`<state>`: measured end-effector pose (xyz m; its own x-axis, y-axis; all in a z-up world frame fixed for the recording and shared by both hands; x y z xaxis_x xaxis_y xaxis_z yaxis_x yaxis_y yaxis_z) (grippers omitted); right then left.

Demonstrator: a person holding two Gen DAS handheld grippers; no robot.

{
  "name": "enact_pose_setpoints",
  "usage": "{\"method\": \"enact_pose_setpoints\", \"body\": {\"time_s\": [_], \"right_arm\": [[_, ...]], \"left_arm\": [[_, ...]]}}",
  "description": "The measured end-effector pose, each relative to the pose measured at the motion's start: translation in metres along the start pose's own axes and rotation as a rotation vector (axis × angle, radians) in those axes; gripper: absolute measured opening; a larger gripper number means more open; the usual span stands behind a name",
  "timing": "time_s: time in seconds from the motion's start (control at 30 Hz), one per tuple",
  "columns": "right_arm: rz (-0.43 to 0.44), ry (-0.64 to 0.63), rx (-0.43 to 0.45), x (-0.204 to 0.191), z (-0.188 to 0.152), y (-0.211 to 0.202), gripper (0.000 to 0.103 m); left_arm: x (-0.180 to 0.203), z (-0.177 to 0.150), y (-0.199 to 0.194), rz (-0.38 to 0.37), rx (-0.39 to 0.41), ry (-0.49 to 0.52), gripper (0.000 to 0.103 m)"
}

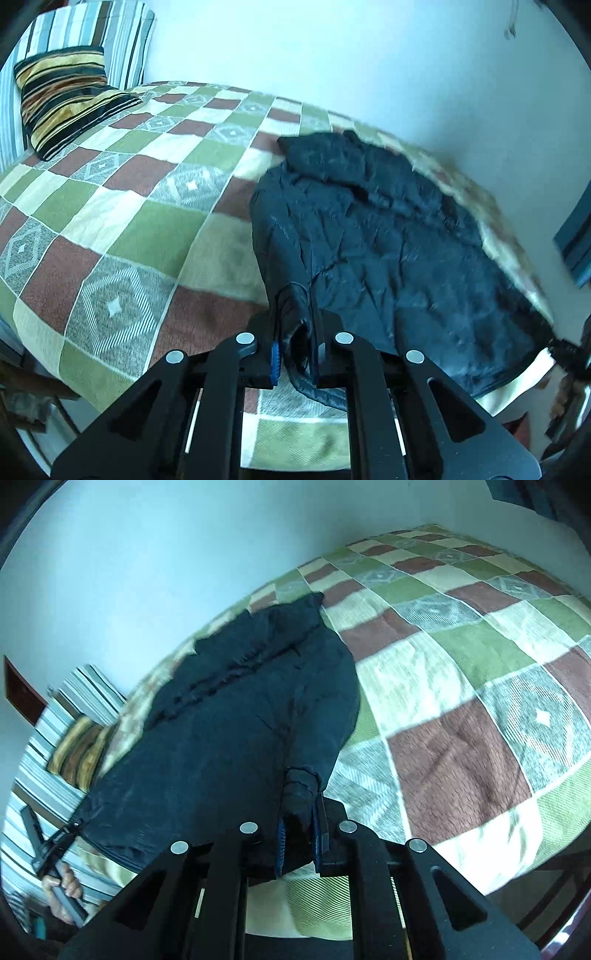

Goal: Fold large clothes
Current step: 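Grasp the jacket hem with both grippers and lift it toward the collar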

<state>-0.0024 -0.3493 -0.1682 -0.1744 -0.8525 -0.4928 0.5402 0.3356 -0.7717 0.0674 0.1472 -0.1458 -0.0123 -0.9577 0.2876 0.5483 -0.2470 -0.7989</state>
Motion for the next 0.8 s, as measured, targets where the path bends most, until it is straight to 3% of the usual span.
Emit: {"method": "enact_pose_setpoints", "body": {"time_s": [0.13, 0.37, 0.57, 0.8], "right_arm": [[0.088, 0.004, 0.029, -0.011, 0.035, -0.004, 0.011], [0.149, 0.034, 0.07, -0.02, 0.122, 0.019, 0.01], [0.143, 0.097, 0.034, -0.016, 0.195, 0.08, 0.01], [0.065, 0.187, -0.071, 0.012, 0.23, 0.163, 0.01]], "left_arm": [[0.003, 0.034, -0.001, -0.035, 0.023, -0.023, 0.011], [0.016, 0.114, 0.033, -0.037, 0.034, -0.032, 0.011], [0.016, 0.184, 0.107, 0.007, -0.011, -0.078, 0.011], [0.001, 0.208, 0.201, 0.067, -0.149, -0.103, 0.011]]}}
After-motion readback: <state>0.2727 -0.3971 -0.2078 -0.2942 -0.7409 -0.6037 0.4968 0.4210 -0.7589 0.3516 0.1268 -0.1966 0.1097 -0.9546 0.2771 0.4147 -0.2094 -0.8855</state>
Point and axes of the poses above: each gripper's, at about its wrist camera, not at the fingertips, and y roughly the way its jaws point, x to its right, z to its top, the point moved 3 cm from there along y, roughly the way its jaws point, and after that the axes turned 10 degrees about -x, right-handed, at the moved point
